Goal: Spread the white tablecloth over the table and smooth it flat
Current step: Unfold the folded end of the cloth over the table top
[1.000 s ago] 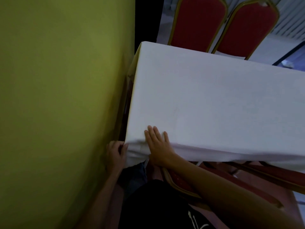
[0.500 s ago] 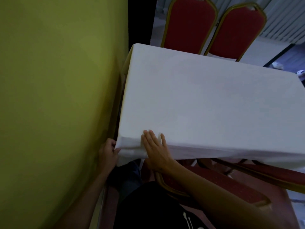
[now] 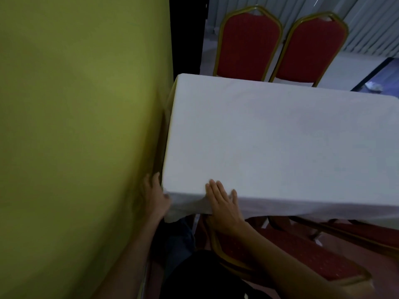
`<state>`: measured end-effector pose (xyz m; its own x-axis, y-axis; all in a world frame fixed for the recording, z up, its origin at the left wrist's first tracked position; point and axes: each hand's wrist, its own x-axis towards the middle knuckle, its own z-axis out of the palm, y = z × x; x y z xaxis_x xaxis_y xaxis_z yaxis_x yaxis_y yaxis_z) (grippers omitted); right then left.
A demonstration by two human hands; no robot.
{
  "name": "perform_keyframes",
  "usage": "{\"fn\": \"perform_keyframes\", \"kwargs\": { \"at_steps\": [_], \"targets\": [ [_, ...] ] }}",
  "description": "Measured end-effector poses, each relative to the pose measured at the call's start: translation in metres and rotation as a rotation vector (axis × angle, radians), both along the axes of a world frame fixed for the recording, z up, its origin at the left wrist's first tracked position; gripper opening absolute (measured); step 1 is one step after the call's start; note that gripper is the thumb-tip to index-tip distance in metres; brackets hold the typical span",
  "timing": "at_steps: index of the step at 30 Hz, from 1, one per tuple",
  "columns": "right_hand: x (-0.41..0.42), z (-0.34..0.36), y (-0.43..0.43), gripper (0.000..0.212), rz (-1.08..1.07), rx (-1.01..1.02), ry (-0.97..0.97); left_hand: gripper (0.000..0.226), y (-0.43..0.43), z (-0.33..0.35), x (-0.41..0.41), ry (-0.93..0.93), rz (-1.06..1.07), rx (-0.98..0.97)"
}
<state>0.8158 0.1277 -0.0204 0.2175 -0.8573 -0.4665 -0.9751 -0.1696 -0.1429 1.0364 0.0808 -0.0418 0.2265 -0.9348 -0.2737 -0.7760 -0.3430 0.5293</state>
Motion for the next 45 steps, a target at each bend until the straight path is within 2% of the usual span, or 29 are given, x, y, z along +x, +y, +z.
{"fn": "perform_keyframes", "kwargs": {
  "at_steps": [2,4,6,9,12,14,18,21,24,25,27,30,40,45],
  "targets": [
    [0.005,0.001,0.000,0.093,-0.008,0.026,-0.010,0.077,-0.006,0.016,-0.026,-0.075,-0.244,-0.124],
    [0.008,0.001,0.000,0.092,-0.004,0.029,-0.001,0.067,-0.008,0.013,-0.041,-0.153,-0.505,-0.126],
    [0.008,0.002,0.000,0.091,0.005,0.039,-0.007,0.062,-0.007,0.002,-0.035,-0.192,-0.579,-0.077],
    [0.001,0.006,-0.002,0.086,-0.046,0.040,-0.119,0.061,-0.003,-0.011,-0.020,-0.215,-0.497,-0.047],
    [-0.006,0.010,-0.012,0.083,-0.205,-0.037,-0.248,0.065,-0.009,-0.003,-0.031,-0.200,-0.392,0.067],
    [-0.013,0.013,-0.026,0.079,-0.291,-0.077,-0.261,0.068,-0.019,0.006,-0.043,-0.192,-0.340,0.099],
    [-0.033,0.020,-0.053,0.074,-0.376,-0.083,-0.216,0.063,-0.046,0.019,-0.079,-0.185,-0.524,0.005],
    [-0.042,0.017,-0.067,0.078,-0.383,-0.093,-0.252,0.070,-0.069,0.019,-0.115,-0.125,-0.643,-0.067],
    [-0.049,0.006,-0.088,0.101,-0.372,-0.155,-0.251,0.083,-0.104,0.009,-0.124,-0.132,-0.705,-0.102],
    [-0.051,0.001,-0.094,0.099,-0.358,-0.172,-0.240,0.080,-0.115,0.004,-0.120,-0.163,-0.727,-0.123],
    [-0.052,-0.007,-0.110,0.083,-0.331,-0.205,-0.223,0.071,-0.135,-0.004,-0.109,-0.246,-0.765,-0.182],
    [-0.047,-0.014,-0.133,0.071,-0.301,-0.231,-0.201,0.062,-0.162,-0.008,-0.102,-0.282,-0.731,-0.212],
    [-0.039,-0.041,-0.246,0.062,-0.263,-0.360,-0.174,0.056,-0.308,-0.016,-0.101,-0.333,-0.554,-0.234],
    [-0.021,-0.045,-0.298,0.069,-0.291,-0.347,-0.145,0.057,-0.395,-0.018,-0.101,-0.360,-0.475,-0.193]
  ]
}}
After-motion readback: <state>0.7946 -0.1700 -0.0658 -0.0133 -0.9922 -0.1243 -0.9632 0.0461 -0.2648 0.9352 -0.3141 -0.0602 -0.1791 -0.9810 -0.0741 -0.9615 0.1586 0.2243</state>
